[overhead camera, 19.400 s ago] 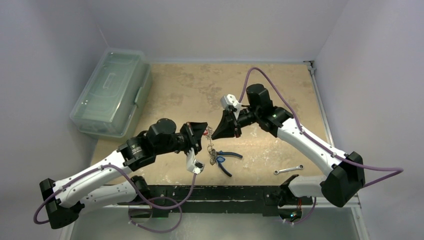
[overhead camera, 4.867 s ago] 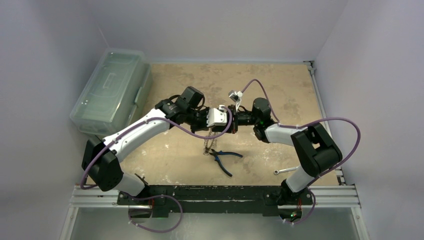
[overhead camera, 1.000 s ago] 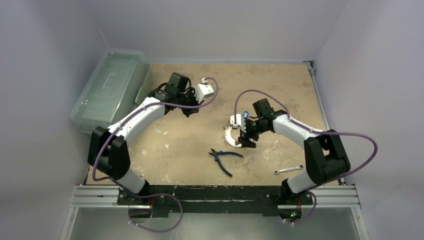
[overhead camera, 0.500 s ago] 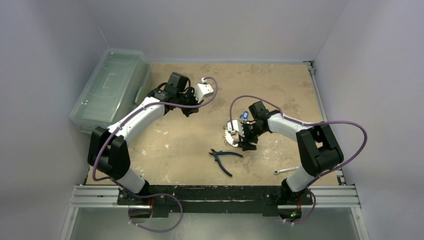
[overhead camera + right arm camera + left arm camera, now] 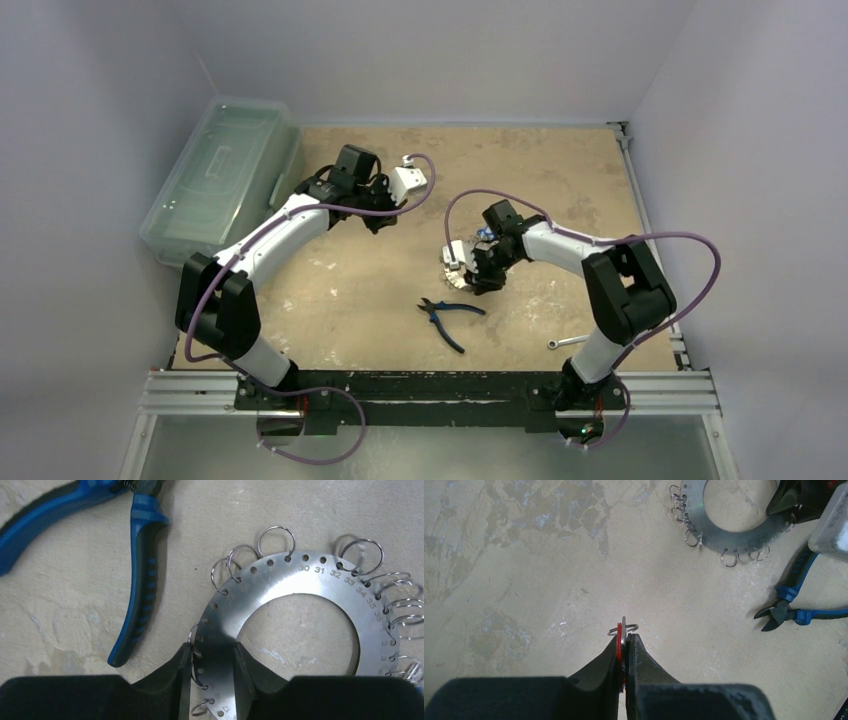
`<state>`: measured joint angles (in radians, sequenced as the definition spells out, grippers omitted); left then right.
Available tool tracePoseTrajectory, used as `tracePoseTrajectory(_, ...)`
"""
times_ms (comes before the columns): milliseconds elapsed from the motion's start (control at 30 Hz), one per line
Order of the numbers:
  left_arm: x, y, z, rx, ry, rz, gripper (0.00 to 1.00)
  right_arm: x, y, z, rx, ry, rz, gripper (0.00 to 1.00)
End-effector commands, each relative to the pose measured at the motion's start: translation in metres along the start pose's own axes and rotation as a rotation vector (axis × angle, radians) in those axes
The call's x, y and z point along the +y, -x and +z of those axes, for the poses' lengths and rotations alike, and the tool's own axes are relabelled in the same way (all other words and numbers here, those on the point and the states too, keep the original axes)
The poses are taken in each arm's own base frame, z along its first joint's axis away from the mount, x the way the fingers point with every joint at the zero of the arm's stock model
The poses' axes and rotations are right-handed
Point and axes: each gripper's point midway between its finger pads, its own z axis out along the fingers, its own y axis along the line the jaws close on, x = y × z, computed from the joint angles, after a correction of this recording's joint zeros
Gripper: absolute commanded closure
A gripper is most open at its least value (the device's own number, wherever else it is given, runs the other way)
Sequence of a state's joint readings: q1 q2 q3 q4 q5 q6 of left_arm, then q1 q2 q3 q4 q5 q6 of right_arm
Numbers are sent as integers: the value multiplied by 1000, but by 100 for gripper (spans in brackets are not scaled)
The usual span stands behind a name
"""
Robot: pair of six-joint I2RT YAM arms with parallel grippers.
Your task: Remove the keys from the keyring
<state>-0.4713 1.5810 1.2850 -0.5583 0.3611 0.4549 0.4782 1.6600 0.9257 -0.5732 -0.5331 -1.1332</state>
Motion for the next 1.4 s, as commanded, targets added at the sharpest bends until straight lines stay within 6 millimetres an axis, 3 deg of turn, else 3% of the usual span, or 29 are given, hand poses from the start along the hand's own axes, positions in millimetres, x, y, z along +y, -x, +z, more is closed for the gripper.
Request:
tracePoseTrajectory(0, 7, 20, -12, -67, 24, 6, 100, 22, -10, 12, 30, 116, 96, 79)
tracePoseTrajectory(67, 7, 20, -12, -66, 26, 4, 100, 21, 0, 10, -11, 113, 122, 88)
tracePoseTrajectory(200, 8, 20, -12, -67, 28, 1, 100, 10, 27, -13, -118, 55, 160, 96)
tracePoseTrajectory(400, 8, 20, -10, -65, 23, -4, 100, -32, 52, -89, -355, -68, 309, 100)
tracePoseTrajectory(633, 10, 19, -11, -65, 31, -2, 100, -66, 38, -169, -546, -230, 478, 100)
tracePoseTrajectory(800, 12, 20, -11, -69, 34, -1, 100, -87, 7, -223, -553, -406, 562, 100)
tracePoseTrajectory(867, 13, 20, -11, -71, 35, -5, 100, -97, -6, -235, -524, -485, 580, 100)
tracePoseTrajectory(1133, 21, 21, -10, -64, 67, -22, 100, -120, -60, -213, -410, -654, 718, 100)
tracePoseTrajectory(1267, 24, 20, -10, -59, 80, -34, 100, -124, -61, -184, -390, -613, 764, 100)
tracePoseTrajectory(1367, 27, 19, -10, -58, 89, -44, 100, -121, -47, -157, -390, -552, 766, 100)
